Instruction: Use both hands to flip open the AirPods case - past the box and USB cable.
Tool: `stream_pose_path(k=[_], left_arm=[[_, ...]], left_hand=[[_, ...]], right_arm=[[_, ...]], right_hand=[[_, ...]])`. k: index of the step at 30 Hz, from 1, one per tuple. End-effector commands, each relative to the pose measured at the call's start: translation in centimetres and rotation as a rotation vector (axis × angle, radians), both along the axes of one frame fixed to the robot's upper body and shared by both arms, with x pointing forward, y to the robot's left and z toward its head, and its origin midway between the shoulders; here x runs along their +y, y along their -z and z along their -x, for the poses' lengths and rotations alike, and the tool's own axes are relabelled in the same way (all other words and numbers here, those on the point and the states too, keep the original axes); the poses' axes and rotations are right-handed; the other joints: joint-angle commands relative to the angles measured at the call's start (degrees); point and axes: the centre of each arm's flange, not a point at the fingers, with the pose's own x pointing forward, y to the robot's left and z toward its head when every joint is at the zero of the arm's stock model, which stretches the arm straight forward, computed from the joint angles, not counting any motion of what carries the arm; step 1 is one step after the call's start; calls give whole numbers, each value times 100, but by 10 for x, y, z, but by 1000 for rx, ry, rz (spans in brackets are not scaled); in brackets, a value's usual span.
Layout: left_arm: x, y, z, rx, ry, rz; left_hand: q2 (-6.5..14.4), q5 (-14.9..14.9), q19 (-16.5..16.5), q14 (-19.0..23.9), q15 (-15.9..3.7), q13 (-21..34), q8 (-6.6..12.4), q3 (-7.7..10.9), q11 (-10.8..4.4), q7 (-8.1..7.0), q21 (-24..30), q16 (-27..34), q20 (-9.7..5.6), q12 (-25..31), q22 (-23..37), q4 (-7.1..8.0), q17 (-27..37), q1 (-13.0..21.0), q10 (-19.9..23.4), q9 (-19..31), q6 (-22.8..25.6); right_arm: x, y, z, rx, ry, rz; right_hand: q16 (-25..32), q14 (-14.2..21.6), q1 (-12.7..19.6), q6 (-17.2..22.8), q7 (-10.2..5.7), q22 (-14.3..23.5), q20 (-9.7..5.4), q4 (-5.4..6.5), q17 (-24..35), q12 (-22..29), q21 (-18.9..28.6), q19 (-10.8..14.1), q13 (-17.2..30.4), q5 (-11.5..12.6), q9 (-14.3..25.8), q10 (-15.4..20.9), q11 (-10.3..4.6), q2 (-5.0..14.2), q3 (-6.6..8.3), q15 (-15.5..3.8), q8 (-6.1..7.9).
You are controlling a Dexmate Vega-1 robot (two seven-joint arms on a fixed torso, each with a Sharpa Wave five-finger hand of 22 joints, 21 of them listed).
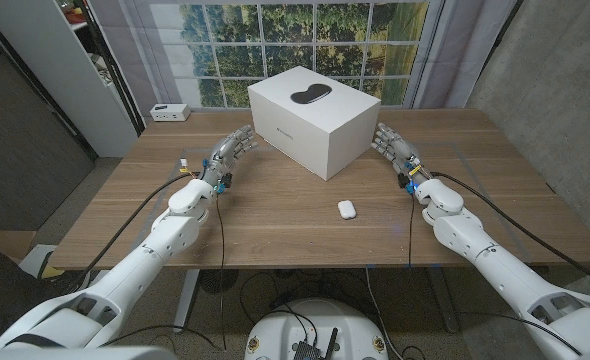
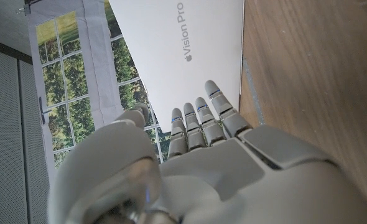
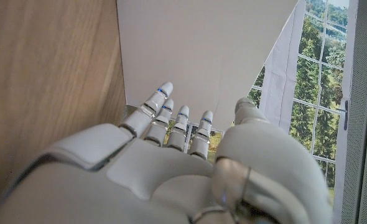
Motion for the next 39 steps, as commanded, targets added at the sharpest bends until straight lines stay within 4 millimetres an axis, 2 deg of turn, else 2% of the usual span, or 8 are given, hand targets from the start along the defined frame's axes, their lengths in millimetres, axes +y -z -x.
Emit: stream_pose_path(k=[1, 8, 14, 16, 18, 21, 25, 39], left_arm=[[22, 2, -3, 12, 14, -49], [30, 5, 2, 8, 27, -71], [33, 7, 7, 14, 21, -89], [34, 8, 8, 10, 32, -94], [34, 8, 8, 9, 36, -101], [35, 9, 9, 10, 40, -105], [34, 9, 7, 10, 54, -118], [31, 4, 4, -4, 88, -158]], left_hand=[[-1, 36, -33, 54, -10, 22, 34, 48, -9, -4, -17, 12, 44, 25, 9, -24, 11, 54, 65, 22, 69], [-17, 42, -188, 19, -22, 47, 50, 68, -55, -116, -112, -14, 132, 5, 14, -67, 12, 27, 65, 29, 162], [-23, 45, -264, -29, 5, 71, 58, 80, -58, -173, -165, -32, 165, 5, 18, -92, 17, 4, 81, 39, 215], [-23, 46, -273, -28, 4, 75, 57, 82, -56, -177, -172, -30, 169, 5, 18, -95, 18, 1, 83, 40, 215], [-26, 46, -276, -32, 9, 80, 63, 84, -65, -182, -178, -31, 172, 10, 19, -101, 19, -4, 97, 42, 237], [-28, 46, -292, -33, 13, 88, 66, 87, -72, -185, -191, -30, 179, 7, 20, -108, 21, -11, 93, 45, 253], [-28, 48, -296, -37, 20, 96, 65, 92, -65, -198, -200, -31, 180, 8, 21, -117, 22, -18, 99, 48, 262], [-38, 53, -309, -37, 21, 133, 70, 115, -96, -194, -240, -27, 179, 21, 24, -168, 25, -35, 145, 60, 315]], right_arm=[[21, -5, -4, 12, -3, 99], [23, -13, 20, 10, 78, 280], [25, -9, 42, 35, 188, 393], [22, -4, 50, 52, 233, 394], [19, 0, 57, 68, 274, 392], [18, 5, 69, 81, 325, 412], [21, 13, 82, 103, 383, 427], [48, 44, 127, 174, 480, 554]], right_hand=[[26, 47, 139, -47, 167, 16, -167, -233, 48, 13, -148, 25, 44, 1, 0, 54, -66, -22, -20, -716, 14], [-6, -44, 242, -99, 230, 27, 172, -412, 41, -5, -285, -161, 71, -11, -8, -19, -159, -166, -51, -804, 7], [23, -172, 234, -64, -27, 41, 286, -472, 110, 19, -369, -312, 154, -8, -2, -107, -177, -213, -100, -796, 41], [26, -287, 221, -64, 181, 46, 342, -504, 144, 40, -399, -397, 205, -5, 0, -145, -155, -262, -135, -729, 53], [13, -375, 205, -62, 212, 47, 403, -516, 156, 48, -428, -486, 228, -3, 1, -161, -154, -305, -162, -652, 58], [44, -460, 168, -77, 142, 51, 438, -554, 194, 72, -421, -548, 306, 54, 12, -231, -113, -438, -205, -621, 72], [63, -476, 129, -72, 319, 51, 467, -554, 216, 93, -420, -573, 344, 70, 14, -235, -82, -492, -226, -606, 84], [113, -425, 81, 119, 386, 49, 528, -598, 280, 226, -407, -584, 498, 131, 53, -163, -44, -694, -281, -619, 190]])
